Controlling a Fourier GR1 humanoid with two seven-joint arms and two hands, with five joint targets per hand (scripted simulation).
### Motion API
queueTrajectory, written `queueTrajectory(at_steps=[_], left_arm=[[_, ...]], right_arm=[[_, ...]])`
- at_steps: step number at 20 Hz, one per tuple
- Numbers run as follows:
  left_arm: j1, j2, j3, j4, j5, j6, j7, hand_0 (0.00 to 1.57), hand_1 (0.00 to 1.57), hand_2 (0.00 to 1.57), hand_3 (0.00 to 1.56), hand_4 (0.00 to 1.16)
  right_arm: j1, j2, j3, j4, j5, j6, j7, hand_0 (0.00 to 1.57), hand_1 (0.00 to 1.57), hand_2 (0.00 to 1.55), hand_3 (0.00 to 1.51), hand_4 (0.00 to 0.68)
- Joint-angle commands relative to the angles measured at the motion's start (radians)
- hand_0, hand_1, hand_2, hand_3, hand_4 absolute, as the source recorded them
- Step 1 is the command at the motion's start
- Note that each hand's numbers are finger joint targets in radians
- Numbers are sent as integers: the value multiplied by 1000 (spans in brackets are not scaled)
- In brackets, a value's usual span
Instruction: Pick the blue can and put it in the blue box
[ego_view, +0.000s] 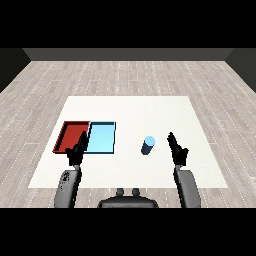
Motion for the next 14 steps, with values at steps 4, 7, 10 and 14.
queueTrajectory(at_steps=[4, 7, 10, 14], left_arm=[[-3, -11, -6, 27, -21, -25, -18, 0, 0, 0, 0, 0], [-57, -58, 29, -90, 79, -43, -220, 0, 0, 0, 0, 0], [-27, -76, 47, -43, 91, -57, -359, 0, 0, 0, 0, 0], [4, -66, 47, -63, 124, -105, -393, 0, 0, 0, 0, 0]], right_arm=[[-36, -47, -70, 18, -32, 68, -22, 0, 0, 0, 0, 0], [-90, 14, -65, -51, -162, 138, -146, 0, 0, 0, 0, 0], [-38, 30, -68, -33, -188, 181, -250, 0, 0, 0, 0, 0], [-63, -42, -130, 41, -242, 278, -296, 0, 0, 0, 0, 0]])
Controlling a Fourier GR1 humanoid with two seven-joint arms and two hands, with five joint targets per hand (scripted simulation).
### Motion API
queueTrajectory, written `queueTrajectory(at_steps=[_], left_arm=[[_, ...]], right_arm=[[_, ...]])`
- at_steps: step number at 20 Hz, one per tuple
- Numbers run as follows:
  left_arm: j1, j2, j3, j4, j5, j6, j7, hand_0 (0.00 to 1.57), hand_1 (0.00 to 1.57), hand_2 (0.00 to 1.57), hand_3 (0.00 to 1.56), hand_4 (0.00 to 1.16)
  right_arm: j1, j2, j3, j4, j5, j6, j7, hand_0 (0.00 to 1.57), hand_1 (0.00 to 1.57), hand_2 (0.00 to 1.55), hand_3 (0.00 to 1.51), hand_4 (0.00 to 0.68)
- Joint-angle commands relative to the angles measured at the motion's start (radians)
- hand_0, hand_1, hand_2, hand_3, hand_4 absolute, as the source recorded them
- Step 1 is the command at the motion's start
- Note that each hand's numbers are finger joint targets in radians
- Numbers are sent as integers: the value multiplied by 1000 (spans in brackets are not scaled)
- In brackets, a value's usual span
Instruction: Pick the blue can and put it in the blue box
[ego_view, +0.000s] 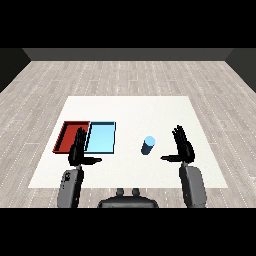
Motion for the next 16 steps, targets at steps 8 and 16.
queueTrajectory(at_steps=[8, 16], left_arm=[[18, -2, 19, 66, 37, -48, -154, 0, 0, 0, 0, 0], [-33, -16, -11, 57, 25, 10, -97, 0, 0, 0, 0, 0]], right_arm=[[9, -25, -43, 77, -49, 103, -100, 0, 0, 0, 0, 0], [-32, 9, -33, 130, -35, 49, -70, 0, 0, 0, 0, 0]])
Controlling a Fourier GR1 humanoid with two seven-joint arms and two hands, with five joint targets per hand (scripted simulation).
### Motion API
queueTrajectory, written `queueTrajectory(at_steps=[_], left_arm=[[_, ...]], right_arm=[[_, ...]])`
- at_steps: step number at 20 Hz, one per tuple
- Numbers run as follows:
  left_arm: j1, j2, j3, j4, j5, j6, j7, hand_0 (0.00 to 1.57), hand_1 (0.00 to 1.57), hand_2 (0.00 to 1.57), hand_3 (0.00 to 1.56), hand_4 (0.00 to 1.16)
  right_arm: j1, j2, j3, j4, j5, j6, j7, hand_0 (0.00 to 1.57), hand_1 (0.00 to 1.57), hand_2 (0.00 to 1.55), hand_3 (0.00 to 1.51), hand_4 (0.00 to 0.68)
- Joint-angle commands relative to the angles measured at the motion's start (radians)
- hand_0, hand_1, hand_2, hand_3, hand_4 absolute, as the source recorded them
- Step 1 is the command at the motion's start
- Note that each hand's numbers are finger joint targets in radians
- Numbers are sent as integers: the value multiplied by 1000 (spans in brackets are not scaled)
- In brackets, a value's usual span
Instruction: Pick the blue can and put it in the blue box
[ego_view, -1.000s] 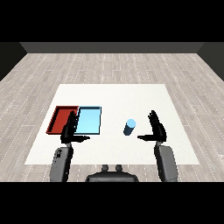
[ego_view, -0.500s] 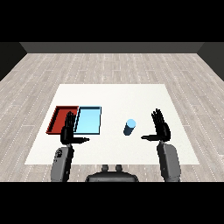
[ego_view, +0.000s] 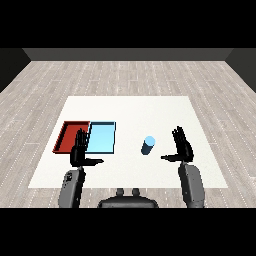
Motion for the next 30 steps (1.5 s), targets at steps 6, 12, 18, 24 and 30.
queueTrajectory(at_steps=[6, 12, 18, 24, 30], left_arm=[[-18, 19, 16, 30, 24, -19, -12, 0, 0, 0, 0, 0], [-23, 18, 38, 51, 27, 0, -26, 0, 0, 0, 0, 0], [-15, 11, 25, 14, 53, -16, -3, 0, 0, 0, 0, 0], [-25, 11, 32, -5, 52, 3, 18, 0, 0, 0, 0, 0], [-1, -4, -5, -48, 26, 29, 44, 0, 0, 0, 0, 0]], right_arm=[[-90, -3, -18, 87, -53, -12, 94, 0, 0, 0, 0, 0], [-77, 32, 9, 108, -45, -39, 88, 0, 0, 0, 0, 0], [-124, 56, 17, 245, -12, -78, 26, 0, 0, 0, 0, 0], [-102, 93, 62, 303, 25, -71, -49, 0, 0, 0, 0, 0], [-152, 90, 51, 333, -8, -80, -8, 0, 0, 0, 0, 0]])
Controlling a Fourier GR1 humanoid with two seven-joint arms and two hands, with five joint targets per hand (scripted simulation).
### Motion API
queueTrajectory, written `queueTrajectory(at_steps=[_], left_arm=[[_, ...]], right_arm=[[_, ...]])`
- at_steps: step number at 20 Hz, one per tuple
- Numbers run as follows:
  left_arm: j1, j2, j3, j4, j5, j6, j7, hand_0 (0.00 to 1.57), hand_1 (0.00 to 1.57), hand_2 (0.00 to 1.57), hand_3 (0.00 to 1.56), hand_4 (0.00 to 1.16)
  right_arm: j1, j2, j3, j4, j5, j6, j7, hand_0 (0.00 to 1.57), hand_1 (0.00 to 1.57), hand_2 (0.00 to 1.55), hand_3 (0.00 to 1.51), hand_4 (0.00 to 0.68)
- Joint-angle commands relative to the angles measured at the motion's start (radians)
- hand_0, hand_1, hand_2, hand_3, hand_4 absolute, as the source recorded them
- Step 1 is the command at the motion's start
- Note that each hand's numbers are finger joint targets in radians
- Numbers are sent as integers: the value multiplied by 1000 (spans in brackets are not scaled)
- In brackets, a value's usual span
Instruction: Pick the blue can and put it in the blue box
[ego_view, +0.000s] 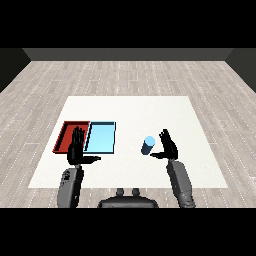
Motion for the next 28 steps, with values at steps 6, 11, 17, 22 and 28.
queueTrajectory(at_steps=[6, 11, 17, 22, 28], left_arm=[[8, -3, -1, -28, -7, 12, 4, 0, 0, 0, 0, 0], [28, 18, 21, 5, 8, -32, -40, 0, 0, 0, 0, 0], [10, -33, -25, 2, -39, 29, -33, 0, 0, 0, 0, 0], [38, 5, -2, -40, -1, -14, 9, 0, 0, 0, 0, 0], [48, -15, -12, -59, -10, 10, 14, 0, 0, 0, 0, 0]], right_arm=[[15, 43, 60, 61, 16, -7, -64, 0, 0, 0, 0, 0], [-143, 8, -11, 191, -18, -7, -43, 0, 0, 0, 0, 0], [-71, 44, 149, 145, -14, -110, -92, 0, 0, 0, 0, 0], [-134, 9, 46, 221, -20, -13, -84, 0, 0, 0, 0, 0], [-213, 29, 49, 351, 12, -15, -125, 0, 0, 0, 0, 0]])
